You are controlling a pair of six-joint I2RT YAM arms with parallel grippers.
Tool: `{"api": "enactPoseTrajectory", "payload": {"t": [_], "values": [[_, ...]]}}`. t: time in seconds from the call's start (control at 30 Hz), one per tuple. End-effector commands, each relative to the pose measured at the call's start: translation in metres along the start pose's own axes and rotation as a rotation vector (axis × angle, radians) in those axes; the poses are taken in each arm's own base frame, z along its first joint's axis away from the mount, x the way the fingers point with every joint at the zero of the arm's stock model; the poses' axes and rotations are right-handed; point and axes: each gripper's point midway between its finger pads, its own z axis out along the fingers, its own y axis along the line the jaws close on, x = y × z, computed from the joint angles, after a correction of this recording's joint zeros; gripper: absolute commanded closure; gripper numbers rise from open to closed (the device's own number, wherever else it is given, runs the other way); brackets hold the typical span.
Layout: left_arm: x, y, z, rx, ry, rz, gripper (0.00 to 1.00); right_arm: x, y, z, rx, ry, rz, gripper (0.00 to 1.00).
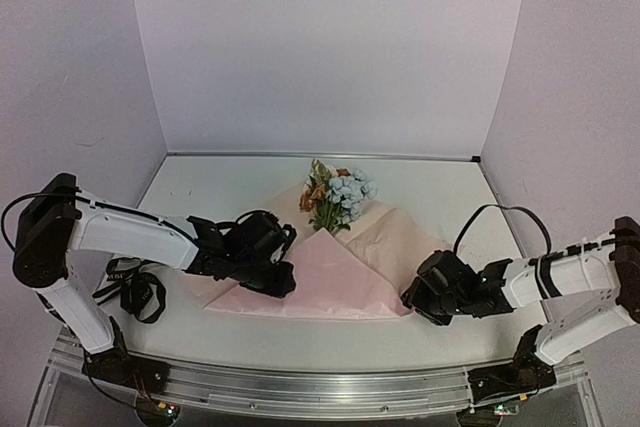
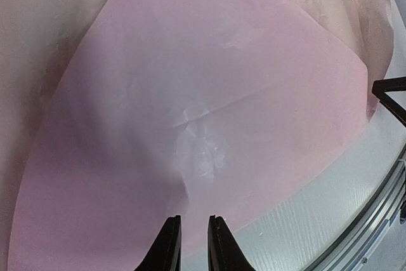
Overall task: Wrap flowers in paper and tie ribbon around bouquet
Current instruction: Pick up the one-fourth-folded wrapping paper from the center of the board.
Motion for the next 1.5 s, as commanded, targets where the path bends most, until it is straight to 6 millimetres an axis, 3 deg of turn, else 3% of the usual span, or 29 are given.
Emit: {"api": "enactPoseTrajectory", "payload": {"t": [0.0,0.07,0.2,0.43,0.57,0.77,0.9,1.13,1.47], "values": [[-0.018,-0.038,0.007,0.114,-0.021,0.074,0.84,0.009,-0.061,-0.009,0.161,-0.033,0.04,0.48],[-0.016,-0.046,0.014,0.138,-0.002,0.096,0.84,0.005,-0.076,-0.024,0.223,-0.063,0.01,0.45],[-0.01,-0.057,0.028,0.155,0.033,0.129,0.85,0.001,-0.077,-0.042,0.226,-0.081,-0.013,0.38],[-0.01,-0.061,0.032,0.164,0.044,0.152,0.85,0.017,-0.052,-0.021,0.127,-0.063,0.09,0.39],[-0.008,-0.062,0.031,0.175,0.048,0.158,0.85,0.019,-0.042,-0.02,0.096,-0.09,0.142,0.44],[-0.007,-0.062,0.028,0.184,0.043,0.166,0.86,0.014,-0.059,-0.038,0.16,-0.158,0.176,0.56],[-0.007,-0.063,0.028,0.192,0.039,0.171,0.86,0.01,-0.055,-0.051,0.171,-0.174,0.182,0.55],[-0.006,-0.062,0.028,0.195,0.031,0.172,0.86,0.018,-0.026,-0.035,0.097,-0.145,0.261,0.53],[-0.009,-0.064,0.025,0.211,0.016,0.169,0.86,0.027,-0.016,-0.029,0.097,-0.106,0.306,0.56]]}}
